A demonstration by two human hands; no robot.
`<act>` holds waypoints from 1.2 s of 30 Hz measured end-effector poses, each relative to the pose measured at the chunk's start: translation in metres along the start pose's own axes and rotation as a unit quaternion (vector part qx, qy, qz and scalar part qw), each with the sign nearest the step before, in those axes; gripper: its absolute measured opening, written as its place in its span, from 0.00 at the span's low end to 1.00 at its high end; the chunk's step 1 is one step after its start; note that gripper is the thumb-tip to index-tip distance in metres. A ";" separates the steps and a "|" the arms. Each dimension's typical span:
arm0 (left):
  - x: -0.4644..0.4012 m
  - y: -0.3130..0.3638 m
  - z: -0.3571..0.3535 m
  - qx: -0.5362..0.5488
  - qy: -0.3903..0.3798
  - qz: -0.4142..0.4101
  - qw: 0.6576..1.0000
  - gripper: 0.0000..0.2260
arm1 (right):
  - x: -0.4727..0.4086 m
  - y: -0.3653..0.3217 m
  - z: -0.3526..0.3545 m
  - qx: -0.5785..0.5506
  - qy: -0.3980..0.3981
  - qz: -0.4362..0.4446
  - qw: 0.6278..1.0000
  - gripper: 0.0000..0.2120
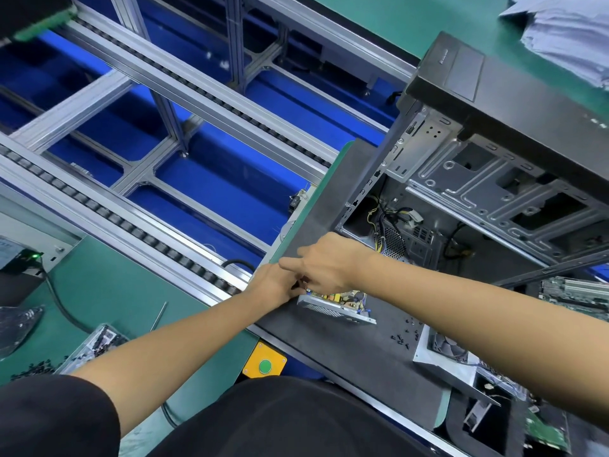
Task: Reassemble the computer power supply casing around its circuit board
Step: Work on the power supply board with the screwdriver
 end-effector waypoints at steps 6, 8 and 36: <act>-0.001 -0.004 0.000 0.014 -0.024 -0.006 1.000 0.17 | 0.000 0.004 0.000 0.003 -0.020 -0.004 1.000 0.10; 0.001 -0.006 0.000 0.055 0.005 -0.019 0.998 0.16 | 0.001 0.003 -0.001 0.022 -0.015 -0.018 0.999 0.14; 0.017 0.005 0.054 0.419 0.021 -0.083 0.904 0.18 | 0.015 0.012 -0.001 0.034 0.001 -0.026 0.999 0.14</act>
Point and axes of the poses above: each hand's wrist, its own x-axis away from the middle knuckle, its own z-axis out of the back of the hand, y = z × x, the point moved 3 cm from there along -x, towards the middle knuckle, and after that the axes turned 11 degrees about x, right-handed, at the moved point
